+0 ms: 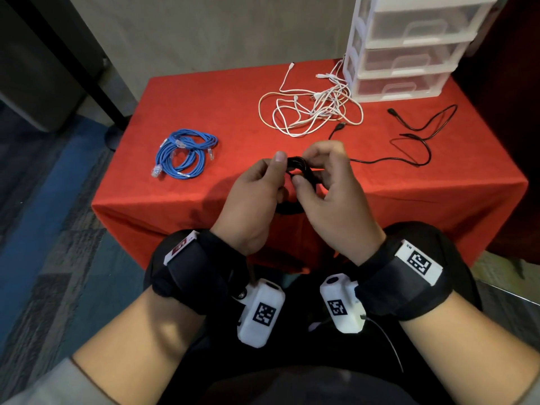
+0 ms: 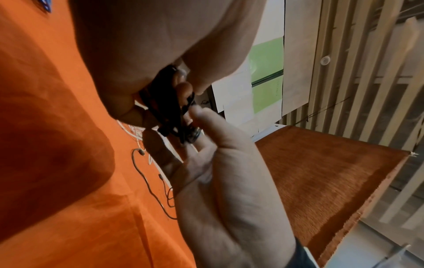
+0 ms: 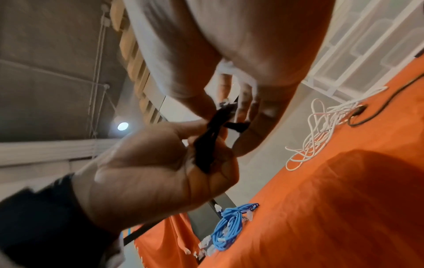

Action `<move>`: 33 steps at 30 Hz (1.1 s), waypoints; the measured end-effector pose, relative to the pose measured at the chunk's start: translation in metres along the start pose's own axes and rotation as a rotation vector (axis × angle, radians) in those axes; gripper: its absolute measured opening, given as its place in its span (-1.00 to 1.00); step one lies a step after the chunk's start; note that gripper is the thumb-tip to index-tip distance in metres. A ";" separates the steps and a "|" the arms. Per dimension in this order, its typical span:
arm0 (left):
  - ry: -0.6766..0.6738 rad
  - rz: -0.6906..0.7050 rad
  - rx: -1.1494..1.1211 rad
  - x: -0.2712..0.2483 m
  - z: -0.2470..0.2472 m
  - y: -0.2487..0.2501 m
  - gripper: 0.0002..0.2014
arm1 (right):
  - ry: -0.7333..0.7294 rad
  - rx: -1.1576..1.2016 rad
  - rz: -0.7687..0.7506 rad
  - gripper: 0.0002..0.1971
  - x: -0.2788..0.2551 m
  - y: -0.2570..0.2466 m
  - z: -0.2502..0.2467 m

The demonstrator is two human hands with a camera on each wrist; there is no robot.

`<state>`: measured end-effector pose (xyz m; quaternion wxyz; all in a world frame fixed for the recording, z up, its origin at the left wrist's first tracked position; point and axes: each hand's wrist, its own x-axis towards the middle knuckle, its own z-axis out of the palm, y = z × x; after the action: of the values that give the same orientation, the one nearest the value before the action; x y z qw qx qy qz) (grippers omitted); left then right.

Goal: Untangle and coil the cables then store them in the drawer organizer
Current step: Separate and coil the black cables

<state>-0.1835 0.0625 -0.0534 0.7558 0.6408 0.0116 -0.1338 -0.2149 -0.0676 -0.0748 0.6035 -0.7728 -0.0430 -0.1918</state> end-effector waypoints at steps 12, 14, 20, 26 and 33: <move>-0.043 0.107 0.229 -0.003 -0.013 0.004 -0.68 | -0.438 0.360 0.503 -0.76 0.012 -0.005 -0.028; -0.081 0.080 0.244 -0.002 -0.015 0.007 -0.65 | -0.403 0.396 0.513 -0.84 0.015 -0.005 -0.031; -0.153 0.096 0.393 -0.001 -0.019 0.015 -0.63 | -0.279 0.423 0.441 -0.86 0.018 -0.008 -0.033; -0.283 0.008 0.401 -0.003 -0.024 0.021 -0.63 | -0.157 0.212 0.264 -0.88 0.017 -0.001 -0.033; -0.252 -0.027 0.155 -0.004 -0.018 0.018 -0.62 | -0.235 0.389 0.372 -0.69 0.014 0.001 -0.022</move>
<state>-0.1811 0.0836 -0.0382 0.6977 0.6751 -0.0851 -0.2240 -0.2073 -0.0906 -0.0664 0.7559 -0.6542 -0.0061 0.0248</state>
